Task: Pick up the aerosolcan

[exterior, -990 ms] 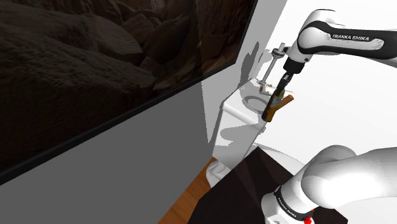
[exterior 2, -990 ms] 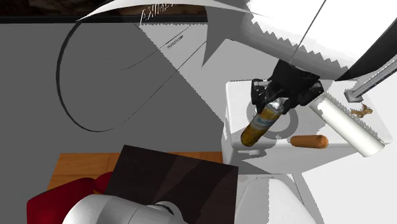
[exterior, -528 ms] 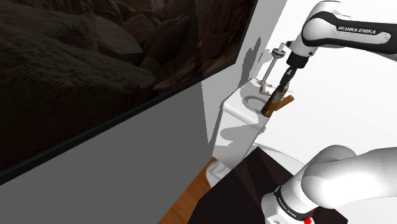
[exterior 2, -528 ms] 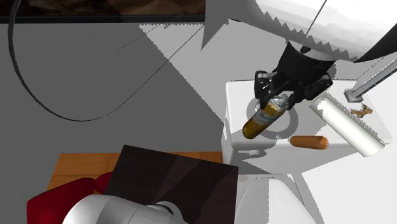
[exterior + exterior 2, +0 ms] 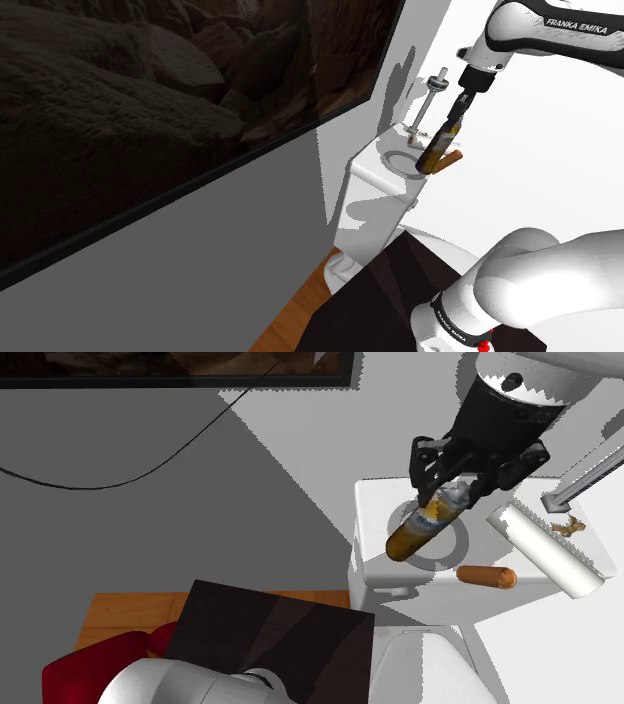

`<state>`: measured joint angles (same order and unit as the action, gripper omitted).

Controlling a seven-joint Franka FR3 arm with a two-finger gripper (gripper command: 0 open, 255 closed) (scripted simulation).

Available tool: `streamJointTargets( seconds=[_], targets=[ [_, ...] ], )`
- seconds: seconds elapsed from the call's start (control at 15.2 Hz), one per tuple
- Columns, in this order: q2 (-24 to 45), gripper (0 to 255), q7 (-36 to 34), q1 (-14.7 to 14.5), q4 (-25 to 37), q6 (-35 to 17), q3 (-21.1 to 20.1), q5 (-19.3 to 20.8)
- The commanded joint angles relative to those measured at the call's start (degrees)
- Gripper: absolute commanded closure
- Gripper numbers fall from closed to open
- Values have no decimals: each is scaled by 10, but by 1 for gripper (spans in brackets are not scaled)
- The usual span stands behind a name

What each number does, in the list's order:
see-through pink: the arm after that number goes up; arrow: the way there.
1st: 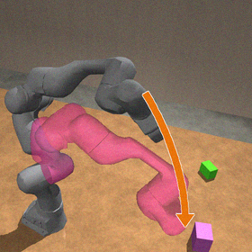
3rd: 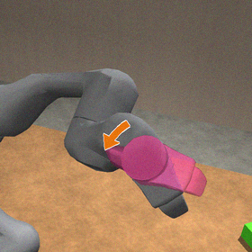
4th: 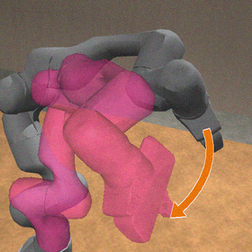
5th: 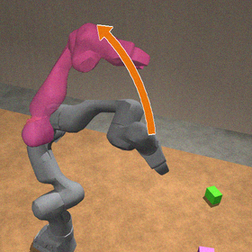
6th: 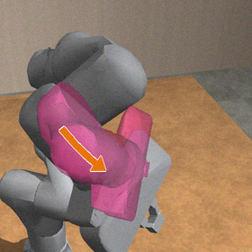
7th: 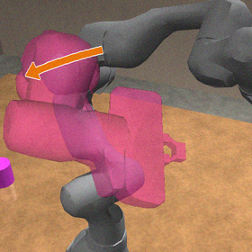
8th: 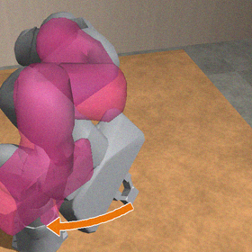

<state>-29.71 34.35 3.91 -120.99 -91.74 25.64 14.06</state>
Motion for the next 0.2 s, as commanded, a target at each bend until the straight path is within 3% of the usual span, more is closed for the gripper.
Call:
streamJointTargets(
  seconds=[0.0, 0.13],
  targets=[
    [1, 255, 1, -1, 16, 16, -3, -2],
    [1, 255, 1, -1, 18, 17, -3, -2]
  ],
)
